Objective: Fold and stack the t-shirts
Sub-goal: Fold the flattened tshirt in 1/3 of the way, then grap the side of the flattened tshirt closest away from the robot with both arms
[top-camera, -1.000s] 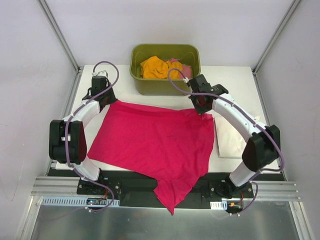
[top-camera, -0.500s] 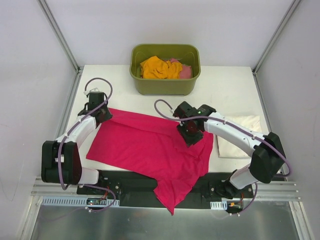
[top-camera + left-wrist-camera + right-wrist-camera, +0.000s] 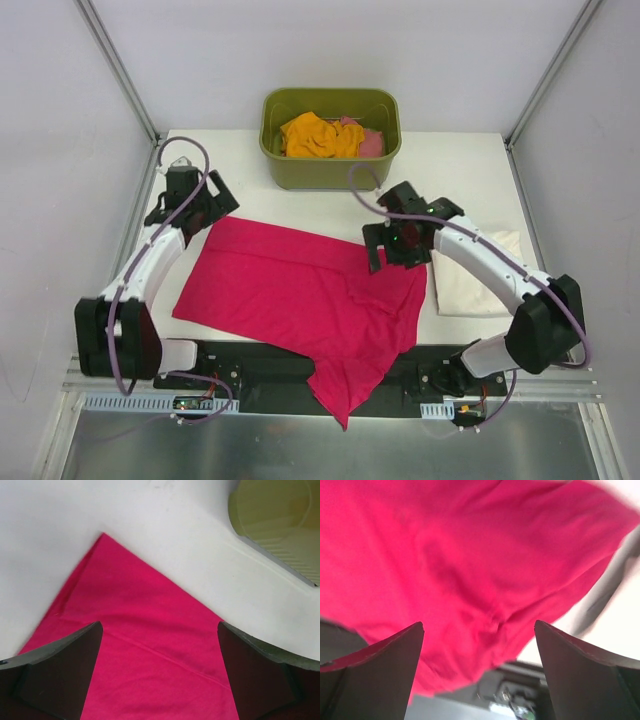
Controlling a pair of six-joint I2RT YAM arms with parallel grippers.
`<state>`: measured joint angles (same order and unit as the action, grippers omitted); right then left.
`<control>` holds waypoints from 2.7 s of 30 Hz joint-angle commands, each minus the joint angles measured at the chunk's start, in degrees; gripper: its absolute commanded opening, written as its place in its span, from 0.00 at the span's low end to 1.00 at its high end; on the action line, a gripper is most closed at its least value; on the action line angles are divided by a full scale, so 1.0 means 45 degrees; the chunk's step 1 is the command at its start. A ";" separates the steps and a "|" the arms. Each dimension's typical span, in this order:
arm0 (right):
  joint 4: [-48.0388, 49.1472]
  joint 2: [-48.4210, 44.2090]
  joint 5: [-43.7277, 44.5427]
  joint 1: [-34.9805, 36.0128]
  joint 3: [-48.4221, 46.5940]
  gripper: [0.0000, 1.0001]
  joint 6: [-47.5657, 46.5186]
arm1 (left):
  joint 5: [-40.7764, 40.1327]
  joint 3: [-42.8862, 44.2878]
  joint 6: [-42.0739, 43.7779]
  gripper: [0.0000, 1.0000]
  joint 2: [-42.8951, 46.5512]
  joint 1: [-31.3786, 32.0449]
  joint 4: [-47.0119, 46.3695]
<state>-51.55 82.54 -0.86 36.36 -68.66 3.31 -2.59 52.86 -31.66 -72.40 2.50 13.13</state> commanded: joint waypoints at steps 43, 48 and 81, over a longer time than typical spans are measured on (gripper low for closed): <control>0.2881 0.9820 -0.3284 -0.5775 -0.7512 0.97 0.0535 | 0.3583 0.4541 -0.1793 0.99 -0.8422 -0.2529 0.0110; 0.2881 0.9881 -0.3304 -0.5795 -0.8452 0.97 -0.0461 | 0.3720 0.5263 -0.1831 0.99 -0.8560 -0.2529 0.0111; 0.1769 -0.2193 0.2750 0.7340 0.3990 0.92 0.2116 | -0.0514 -0.4989 -0.3433 0.99 0.5345 -0.2548 0.3018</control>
<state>-40.07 69.14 5.91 59.64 -46.02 14.28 6.11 30.33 -44.27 -53.25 -8.34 20.34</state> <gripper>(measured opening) 0.934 0.993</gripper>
